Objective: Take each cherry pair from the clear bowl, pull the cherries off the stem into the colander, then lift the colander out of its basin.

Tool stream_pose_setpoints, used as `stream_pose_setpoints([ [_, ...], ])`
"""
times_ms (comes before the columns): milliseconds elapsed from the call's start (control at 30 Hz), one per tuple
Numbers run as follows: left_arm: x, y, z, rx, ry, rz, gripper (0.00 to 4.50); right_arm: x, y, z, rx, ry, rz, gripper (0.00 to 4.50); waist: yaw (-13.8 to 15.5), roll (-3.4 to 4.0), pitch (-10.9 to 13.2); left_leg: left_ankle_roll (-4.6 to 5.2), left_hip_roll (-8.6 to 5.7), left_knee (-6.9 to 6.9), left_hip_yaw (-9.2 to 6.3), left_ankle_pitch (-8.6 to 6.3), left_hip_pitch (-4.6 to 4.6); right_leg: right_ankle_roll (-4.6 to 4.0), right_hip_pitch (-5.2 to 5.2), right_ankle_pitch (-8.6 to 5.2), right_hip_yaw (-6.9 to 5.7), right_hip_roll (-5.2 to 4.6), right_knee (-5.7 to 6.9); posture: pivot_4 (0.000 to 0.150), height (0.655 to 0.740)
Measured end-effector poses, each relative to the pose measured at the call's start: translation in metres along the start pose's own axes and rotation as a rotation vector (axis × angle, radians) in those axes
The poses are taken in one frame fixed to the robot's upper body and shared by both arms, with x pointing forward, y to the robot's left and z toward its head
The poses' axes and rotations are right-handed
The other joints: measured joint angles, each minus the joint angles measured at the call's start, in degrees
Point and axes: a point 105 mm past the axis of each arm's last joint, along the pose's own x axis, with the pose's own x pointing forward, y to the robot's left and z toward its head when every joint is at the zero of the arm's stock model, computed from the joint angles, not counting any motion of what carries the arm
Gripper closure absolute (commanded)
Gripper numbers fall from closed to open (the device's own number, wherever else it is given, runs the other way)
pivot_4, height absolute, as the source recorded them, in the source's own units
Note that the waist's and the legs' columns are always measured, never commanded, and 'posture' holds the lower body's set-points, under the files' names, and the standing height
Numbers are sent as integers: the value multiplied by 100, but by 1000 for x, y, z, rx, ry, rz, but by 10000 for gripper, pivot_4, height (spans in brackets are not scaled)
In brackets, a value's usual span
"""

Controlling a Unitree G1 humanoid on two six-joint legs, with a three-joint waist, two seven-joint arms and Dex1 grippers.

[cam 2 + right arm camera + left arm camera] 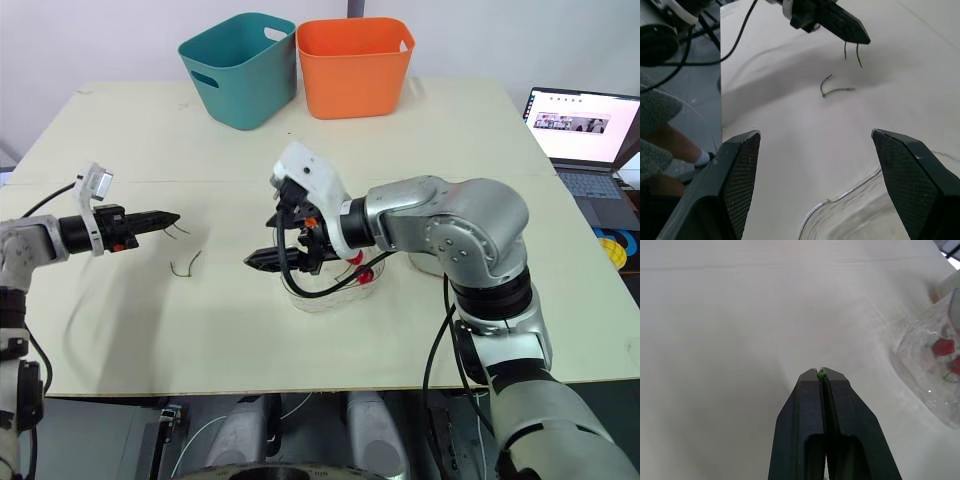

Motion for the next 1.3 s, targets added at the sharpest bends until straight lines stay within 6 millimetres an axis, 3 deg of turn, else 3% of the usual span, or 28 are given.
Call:
stream_pose_setpoints([
  [67, -2, 4, -1, -7, -8, 28, 45000, 0, 0, 0, -4, -5, -1, 6847, -3, 0, 0, 0, 1, -1, -1, 0, 1, 9, 0, 5, 0, 2, 1, 1500, 7400],
  [167, -3, 8, -2, -11, -13, 59, 38036, -1, -1, 1, -10, -8, -3, 6413, -11, 0, 0, 0, 1, -2, -1, 0, 3, 13, 0, 8, -1, 3, 1, 1500, 7400],
  [500, -11, 10, 10, 25, -28, 75, 2780, -10, -12, -1, -4, 3, -33, 6413, -67, 0, 0, 0, 2, -8, -1, 0, 3, 12, -2, 7, -1, 5, 1, 1500, 7400],
  [600, -26, 16, 19, 136, -1, 123, 2780, -19, -17, 0, -4, 2, -63, 6413, -90, -1, -1, 0, 2, -13, 1, 0, 4, 10, -7, 6, 1, 5, 0, 1500, 7400],
  [667, -28, 7, 32, 238, -7, 91, 2780, -32, -25, 2, -3, -19, -106, 6413, -66, -2, 0, 0, 2, -13, 0, 0, 1, 1, -7, 1, -1, 4, -1, 1500, 7400],
  [767, -21, -33, 65, 417, -85, -35, 2780, -59, -43, 8, 4, -69, -205, 6413, 43, -3, 0, -1, 0, -8, 4, 0, -3, -4, 0, -2, -1, -1, -18, 1500, 7400],
  [867, -17, -86, 90, 630, -230, -183, 2780, -95, -60, -4, 11, -29, -311, 6413, 95, -3, 0, -1, -6, -11, 17, 0, -3, -2, 13, -3, 3, -14, -43, 1500, 7400],
  [967, -12, -109, 84, 661, -189, -280, 0, -116, -68, -9, -22, 13, -366, 3339, 16, -1, 1, 0, -3, -16, 28, -1, 6, 10, 10, -4, 15, -7, -46, 1500, 7400],
  [1067, -5, -131, 72, 615, -123, -435, 0, -122, -69, -9, -109, 54, -367, 152, -80, -1, 1, 0, 4, -14, 20, -1, 11, 17, 7, -11, 15, 9, -29, 1500, 7400],
  [1300, 5, -162, 54, 693, -7, -600, 0, -100, -57, -21, -214, 200, -179, 152, -107, 0, 2, 0, 4, -15, 22, -1, 13, 16, -6, -12, 20, 12, -13, 1500, 7400],
])
